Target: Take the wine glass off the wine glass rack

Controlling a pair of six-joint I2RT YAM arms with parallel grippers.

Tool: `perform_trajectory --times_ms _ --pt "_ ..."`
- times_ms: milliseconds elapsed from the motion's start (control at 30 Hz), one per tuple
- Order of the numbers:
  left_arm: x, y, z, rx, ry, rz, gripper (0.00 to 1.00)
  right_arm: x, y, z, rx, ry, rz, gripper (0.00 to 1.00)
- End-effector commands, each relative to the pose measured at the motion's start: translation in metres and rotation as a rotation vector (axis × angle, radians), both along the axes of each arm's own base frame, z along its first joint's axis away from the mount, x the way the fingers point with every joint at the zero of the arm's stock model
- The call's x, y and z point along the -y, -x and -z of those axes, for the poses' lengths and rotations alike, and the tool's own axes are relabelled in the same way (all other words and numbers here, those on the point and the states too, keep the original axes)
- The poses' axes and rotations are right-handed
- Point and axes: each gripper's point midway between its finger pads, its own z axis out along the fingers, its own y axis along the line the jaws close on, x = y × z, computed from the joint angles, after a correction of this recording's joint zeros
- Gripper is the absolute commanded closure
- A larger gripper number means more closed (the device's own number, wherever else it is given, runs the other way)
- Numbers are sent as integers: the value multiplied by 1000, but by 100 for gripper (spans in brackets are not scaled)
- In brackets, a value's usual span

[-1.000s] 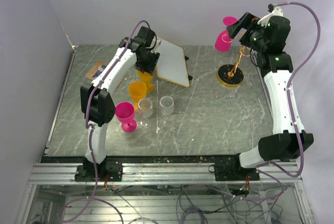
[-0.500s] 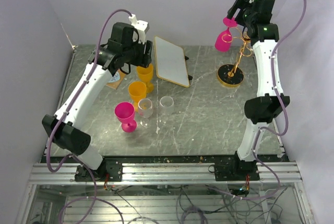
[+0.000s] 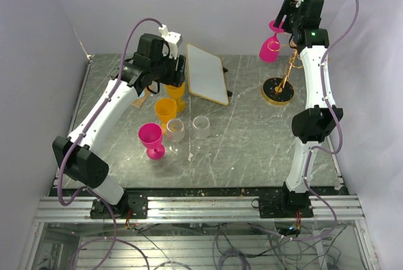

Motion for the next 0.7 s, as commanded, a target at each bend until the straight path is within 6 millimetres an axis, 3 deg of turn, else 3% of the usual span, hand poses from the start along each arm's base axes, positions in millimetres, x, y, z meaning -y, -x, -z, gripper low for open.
perform_trajectory --times_ms 0,433,667 --pt "8 2 -20 55 62 31 29 10 -15 6 17 19 14 29" --pt "11 4 -21 62 76 49 29 26 -34 22 24 0 48 36" --pt "11 4 -22 60 85 56 29 19 -35 25 17 -17 30 38"
